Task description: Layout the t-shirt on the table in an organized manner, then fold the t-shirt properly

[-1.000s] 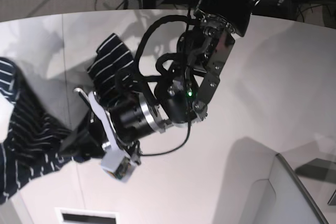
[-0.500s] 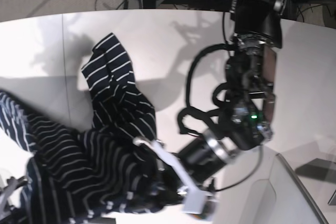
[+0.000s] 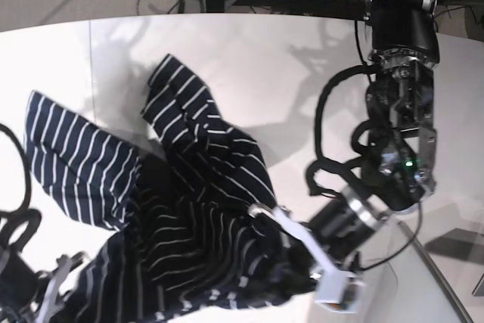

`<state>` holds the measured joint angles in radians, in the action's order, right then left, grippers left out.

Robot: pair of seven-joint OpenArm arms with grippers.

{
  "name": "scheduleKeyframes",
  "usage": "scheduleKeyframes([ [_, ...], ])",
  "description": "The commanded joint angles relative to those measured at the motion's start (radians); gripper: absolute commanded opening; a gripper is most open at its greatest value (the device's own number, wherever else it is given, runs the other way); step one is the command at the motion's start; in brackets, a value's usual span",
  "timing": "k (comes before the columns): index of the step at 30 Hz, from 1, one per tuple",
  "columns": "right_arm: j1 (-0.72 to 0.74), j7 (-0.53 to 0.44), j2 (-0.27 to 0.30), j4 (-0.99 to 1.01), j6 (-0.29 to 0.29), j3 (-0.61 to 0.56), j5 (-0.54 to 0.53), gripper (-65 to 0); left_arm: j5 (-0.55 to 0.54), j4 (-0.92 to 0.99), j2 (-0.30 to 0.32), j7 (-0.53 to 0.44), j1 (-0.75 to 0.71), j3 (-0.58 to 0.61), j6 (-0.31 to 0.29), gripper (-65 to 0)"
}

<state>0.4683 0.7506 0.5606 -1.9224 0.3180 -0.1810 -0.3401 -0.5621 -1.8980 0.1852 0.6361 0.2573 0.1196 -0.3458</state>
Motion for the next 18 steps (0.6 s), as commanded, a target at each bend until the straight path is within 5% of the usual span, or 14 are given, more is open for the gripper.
scheduleKeyframes([
  [1, 0.042, -0.015, 0.022, 0.011, -0.039, 0.024, 0.103, -65.0, 0.014, -0.01, 0.007, -0.019, 0.026, -0.013, 0.018, -65.0],
  [4, 0.097, -0.018, 0.022, 0.05, -0.015, 0.022, 0.25, -65.0, 0.012, -0.011, -0.017, -0.02, 0.064, -0.014, 0.032, -65.0],
  [7, 0.171, -0.041, 0.019, 0.053, 0.108, 0.028, 0.347, -65.0, 0.006, -0.015, -0.056, -0.02, 0.11, 0.001, 0.072, -65.0],
  [11, 0.178, -0.044, 0.011, -0.024, 0.178, 0.102, 0.514, -65.0, 0.007, -0.015, -0.114, -0.02, 0.112, 0.108, 0.072, -65.0],
  [18, -0.131, -0.107, -0.001, -0.091, 0.228, 0.298, 0.746, -65.0, 0.014, -0.011, -0.065, -0.019, -0.003, 0.355, 0.072, -65.0],
])
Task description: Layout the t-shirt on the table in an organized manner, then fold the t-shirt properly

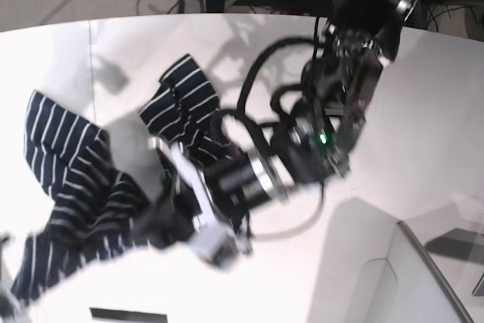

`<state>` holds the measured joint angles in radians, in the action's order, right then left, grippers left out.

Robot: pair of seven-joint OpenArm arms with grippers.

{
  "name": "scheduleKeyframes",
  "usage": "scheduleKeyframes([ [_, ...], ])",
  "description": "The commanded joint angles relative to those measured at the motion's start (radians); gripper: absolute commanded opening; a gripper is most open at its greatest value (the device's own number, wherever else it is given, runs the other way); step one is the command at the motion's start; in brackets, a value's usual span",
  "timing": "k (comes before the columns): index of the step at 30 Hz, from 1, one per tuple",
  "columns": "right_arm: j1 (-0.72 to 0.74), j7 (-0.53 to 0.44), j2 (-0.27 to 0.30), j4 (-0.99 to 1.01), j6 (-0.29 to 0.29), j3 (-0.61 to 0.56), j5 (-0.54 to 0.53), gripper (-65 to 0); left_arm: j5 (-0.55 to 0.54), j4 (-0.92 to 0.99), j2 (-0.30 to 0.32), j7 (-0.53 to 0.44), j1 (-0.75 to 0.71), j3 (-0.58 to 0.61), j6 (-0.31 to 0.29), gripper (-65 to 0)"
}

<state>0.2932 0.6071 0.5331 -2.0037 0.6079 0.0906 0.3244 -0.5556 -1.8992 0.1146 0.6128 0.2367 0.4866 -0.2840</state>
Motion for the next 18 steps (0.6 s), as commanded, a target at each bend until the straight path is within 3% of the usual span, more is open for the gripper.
scheduleKeyframes([
  [1, -0.019, 0.029, 0.009, -0.01, -0.062, 0.08, 0.097, -65.0, 0.007, -0.01, 0.026, 0.005, -0.003, 0.002, 0.01, -65.0],
  [5, -0.222, 0.027, -0.11, -0.009, -0.056, 0.269, 0.127, -65.0, 0.007, -0.01, 0.119, 0.003, -0.073, 0.036, 0.01, -65.0],
  [8, -0.358, 0.027, -0.222, -0.009, -0.056, 0.344, 0.127, -65.0, 0.007, -0.013, 0.187, 0.003, -0.125, 0.027, 0.01, -65.0],
  [18, -0.589, 0.027, -0.629, -0.009, -0.056, 0.375, 0.127, -65.0, 0.009, 0.0, 0.385, 0.003, -0.236, 0.024, 0.01, -65.0],
])
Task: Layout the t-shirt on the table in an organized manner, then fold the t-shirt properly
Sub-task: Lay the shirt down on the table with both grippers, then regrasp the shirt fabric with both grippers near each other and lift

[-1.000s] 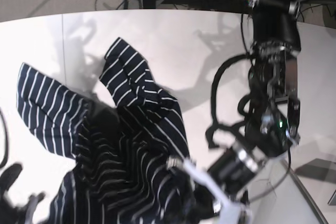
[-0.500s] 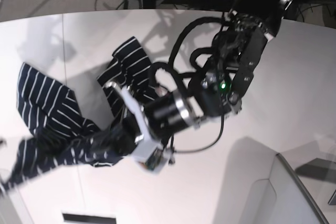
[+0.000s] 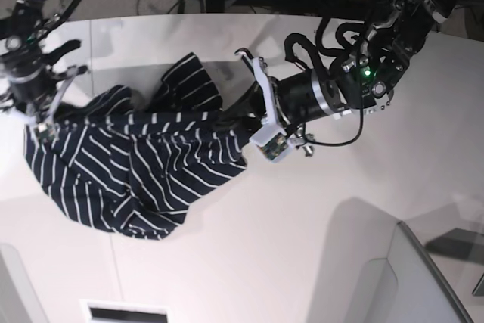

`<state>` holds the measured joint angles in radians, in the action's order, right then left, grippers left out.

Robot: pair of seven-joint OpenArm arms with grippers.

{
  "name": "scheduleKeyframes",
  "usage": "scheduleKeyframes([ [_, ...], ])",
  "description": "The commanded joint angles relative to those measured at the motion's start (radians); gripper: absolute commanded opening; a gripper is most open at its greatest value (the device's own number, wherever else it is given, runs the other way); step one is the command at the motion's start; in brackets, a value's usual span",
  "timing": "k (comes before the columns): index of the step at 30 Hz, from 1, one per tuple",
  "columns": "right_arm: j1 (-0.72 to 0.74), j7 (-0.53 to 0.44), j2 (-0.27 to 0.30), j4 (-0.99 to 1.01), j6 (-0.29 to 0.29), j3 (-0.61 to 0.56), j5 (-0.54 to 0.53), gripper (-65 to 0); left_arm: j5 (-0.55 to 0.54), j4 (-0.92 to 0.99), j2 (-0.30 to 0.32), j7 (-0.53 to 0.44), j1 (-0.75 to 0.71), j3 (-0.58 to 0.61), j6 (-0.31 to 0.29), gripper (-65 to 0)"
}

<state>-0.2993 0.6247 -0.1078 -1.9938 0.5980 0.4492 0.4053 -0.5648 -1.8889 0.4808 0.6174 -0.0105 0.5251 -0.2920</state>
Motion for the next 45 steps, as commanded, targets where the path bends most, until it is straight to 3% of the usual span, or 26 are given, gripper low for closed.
scheduleKeyframes([
  [1, -0.011, 0.011, -0.01, -0.017, -0.046, 0.015, 0.047, -65.0, 0.018, -0.002, 0.034, -0.001, 0.007, -0.015, 0.018, -65.0],
  [3, -0.05, 0.014, -0.02, -0.014, -0.048, -0.003, 0.028, -65.0, 0.018, 0.019, 0.062, -0.001, -0.006, -0.015, 0.018, -65.0],
  [7, -0.084, 0.119, -0.014, -0.003, -0.054, -0.007, -0.047, -65.0, 0.018, 0.067, 0.112, -0.001, -0.032, -0.015, 0.018, -65.0],
  [11, -0.068, 0.139, -0.011, 0.046, -0.054, 0.043, -0.059, -65.0, 0.016, 0.082, 0.117, 0.003, -0.046, -0.001, 0.018, -65.0],
  [17, -0.01, 0.145, -0.013, 0.146, -0.054, 0.171, -0.062, -63.8, 0.016, 0.071, 0.112, 0.085, -0.062, 0.053, 0.014, -65.0],
  [19, 0.013, 0.145, -0.013, 0.186, -0.054, 0.211, -0.059, -56.0, 0.016, 0.071, 0.115, 0.1, -0.072, 0.077, 0.014, -65.0],
  [20, 0.016, 0.145, -0.013, 0.199, -0.054, 0.225, -0.059, -49.7, 0.013, 0.071, 0.117, 0.101, -0.075, 0.083, 0.014, -62.2],
  [22, 0.024, 0.145, -0.013, 0.213, -0.054, 0.245, -0.059, -33.9, 0.013, 0.071, 0.118, 0.129, -0.084, 0.102, 0.014, -43.3],
  [24, 0.03, 0.137, -0.011, 0.21, -0.049, 0.262, -0.065, -22.5, 0.016, 0.071, 0.118, 0.132, -0.096, 0.1, 0.014, -26.2],
  [27, 0.03, 0.12, -0.005, 0.164, -0.037, 0.254, -0.125, -23.3, 0.016, 0.061, 0.117, 0.085, -0.107, 0.062, 0.014, -10.9],
  [30, 0.024, 0.117, -0.002, 0.092, 0.049, 0.228, -0.242, -27.2, 0.01, -0.005, 0.106, 0.065, -0.098, 0.019, 0.012, -7.7],
  [32, 0.024, 0.149, 0.0, 0.064, 0.1, 0.187, -0.279, -27.8, 0.01, -0.054, 0.077, 0.065, -0.079, -0.004, 0.012, -7.6],
  [36, 0.024, 0.195, -0.003, 0.046, 0.1, 0.063, -0.286, -27.9, 0.009, -0.065, -0.011, 0.068, -0.022, -0.018, -0.066, -7.4],
  [39, 0.024, 0.202, -0.007, 0.044, 0.1, -0.017, -0.286, -28.1, 0.015, -0.05, -0.067, 0.068, 0.007, -0.02, -0.079, -7.4],
  [45, -0.001, 0.202, -0.019, 0.044, 0.1, -0.255, -0.288, -28.4, 0.018, 0.205, -0.247, 0.062, 0.125, -0.156, -0.085, -8.1],
])
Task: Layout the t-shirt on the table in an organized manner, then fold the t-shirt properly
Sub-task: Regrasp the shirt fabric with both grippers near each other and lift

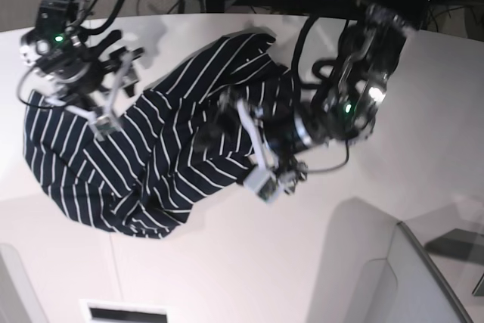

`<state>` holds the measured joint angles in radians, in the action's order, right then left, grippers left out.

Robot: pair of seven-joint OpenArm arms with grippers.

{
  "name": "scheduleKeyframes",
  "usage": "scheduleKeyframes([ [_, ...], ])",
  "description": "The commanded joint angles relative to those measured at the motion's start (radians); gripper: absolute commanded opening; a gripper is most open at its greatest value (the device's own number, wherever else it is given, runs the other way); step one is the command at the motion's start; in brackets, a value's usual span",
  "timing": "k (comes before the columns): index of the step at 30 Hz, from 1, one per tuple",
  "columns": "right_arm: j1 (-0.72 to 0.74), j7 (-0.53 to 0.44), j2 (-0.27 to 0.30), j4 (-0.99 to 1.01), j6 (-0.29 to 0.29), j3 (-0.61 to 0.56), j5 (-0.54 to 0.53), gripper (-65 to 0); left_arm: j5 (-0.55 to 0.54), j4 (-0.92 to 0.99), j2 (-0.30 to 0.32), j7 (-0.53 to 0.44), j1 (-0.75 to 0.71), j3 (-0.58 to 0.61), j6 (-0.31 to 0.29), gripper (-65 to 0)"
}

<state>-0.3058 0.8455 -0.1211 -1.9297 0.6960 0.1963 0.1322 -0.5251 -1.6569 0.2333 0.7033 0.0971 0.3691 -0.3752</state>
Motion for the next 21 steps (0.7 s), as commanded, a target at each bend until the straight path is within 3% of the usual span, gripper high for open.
scheduleKeyframes([
  [1, 0.006, -0.019, -0.005, -0.018, 0.002, -0.05, -0.015, -29.7, -0.022, 0.042, -0.032, -0.024, 0.06, -0.003, -0.003, -8.4],
  [2, 0.006, -0.019, -0.005, -0.015, 0.002, -0.088, -0.015, -32.4, -0.019, 0.099, -0.053, -0.024, 0.1, 0.0, -0.003, -9.5],
  [4, 0.006, -0.019, -0.005, -0.003, 0.002, -0.183, -0.015, -44.1, 0.03, 0.231, -0.107, -0.035, 0.192, 0.043, -0.003, -20.9],
  [7, 0.024, -0.021, -0.005, 0.031, 0.002, -0.286, -0.015, -64.7, 0.128, 0.419, -0.176, -0.161, 0.287, 0.146, -0.003, -52.3],
  [8, 0.03, -0.021, -0.005, 0.049, 0.002, -0.309, -0.015, -65.0, 0.151, 0.485, -0.199, -0.202, 0.315, 0.181, -0.003, -64.8],
  [10, 0.044, -0.028, -0.005, 0.092, 0.002, -0.337, -0.015, -62.7, 0.175, 0.611, -0.248, -0.271, 0.359, 0.23, -0.003, -65.0],
  [12, 0.07, -0.028, -0.005, 0.152, 0.002, -0.352, -0.036, -64.8, 0.181, 0.745, -0.292, -0.34, 0.396, 0.267, -0.003, -65.0],
  [15, 0.112, -0.028, -0.002, 0.256, 0.002, -0.334, -0.167, -64.8, 0.181, 0.93, -0.338, -0.439, 0.441, 0.313, -0.003, -65.0],
  [18, 0.152, -0.028, -0.001, 0.375, 0.002, -0.286, -0.282, -64.8, 0.181, 1.087, -0.363, -0.521, 0.471, 0.351, 0.002, -65.0],
  [21, 0.17, -0.03, 0.001, 0.465, 0.002, -0.274, -0.299, -64.8, 0.181, 1.179, -0.366, -0.567, 0.484, 0.388, 0.003, -65.0],
])
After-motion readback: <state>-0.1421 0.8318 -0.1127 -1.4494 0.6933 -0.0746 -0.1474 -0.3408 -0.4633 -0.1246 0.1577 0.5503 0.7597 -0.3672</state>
